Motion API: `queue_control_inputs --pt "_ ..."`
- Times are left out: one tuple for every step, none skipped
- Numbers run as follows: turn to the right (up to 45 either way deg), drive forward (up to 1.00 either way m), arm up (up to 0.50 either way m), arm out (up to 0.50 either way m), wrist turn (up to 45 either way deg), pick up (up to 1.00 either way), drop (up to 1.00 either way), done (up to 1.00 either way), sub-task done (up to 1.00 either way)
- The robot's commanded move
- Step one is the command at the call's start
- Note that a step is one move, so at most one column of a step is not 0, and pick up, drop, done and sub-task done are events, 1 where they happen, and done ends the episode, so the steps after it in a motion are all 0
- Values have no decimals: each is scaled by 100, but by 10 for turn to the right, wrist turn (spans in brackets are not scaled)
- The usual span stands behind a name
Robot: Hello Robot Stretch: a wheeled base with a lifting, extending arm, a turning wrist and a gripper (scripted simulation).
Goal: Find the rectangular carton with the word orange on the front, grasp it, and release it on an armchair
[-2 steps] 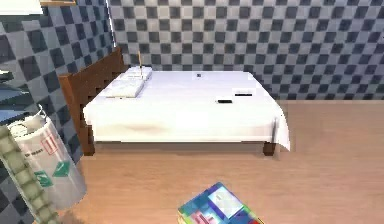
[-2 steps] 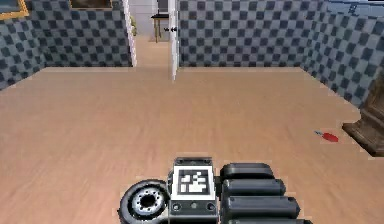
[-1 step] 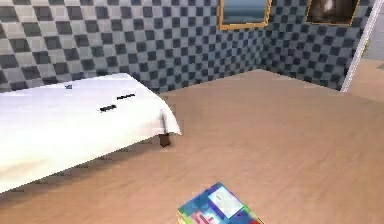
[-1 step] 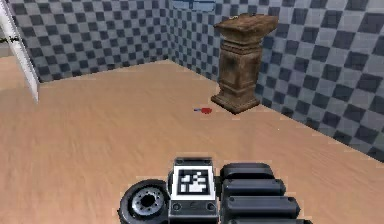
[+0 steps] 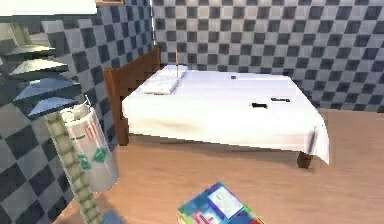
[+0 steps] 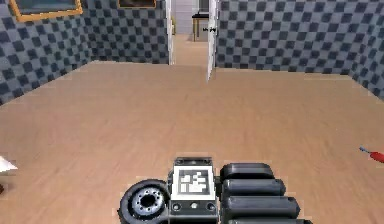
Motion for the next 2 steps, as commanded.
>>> queue_control_inputs --pt "-420 0 0 0 0 0 0 0 0" --pt "450 0 0 0 0 0 0 0 0"
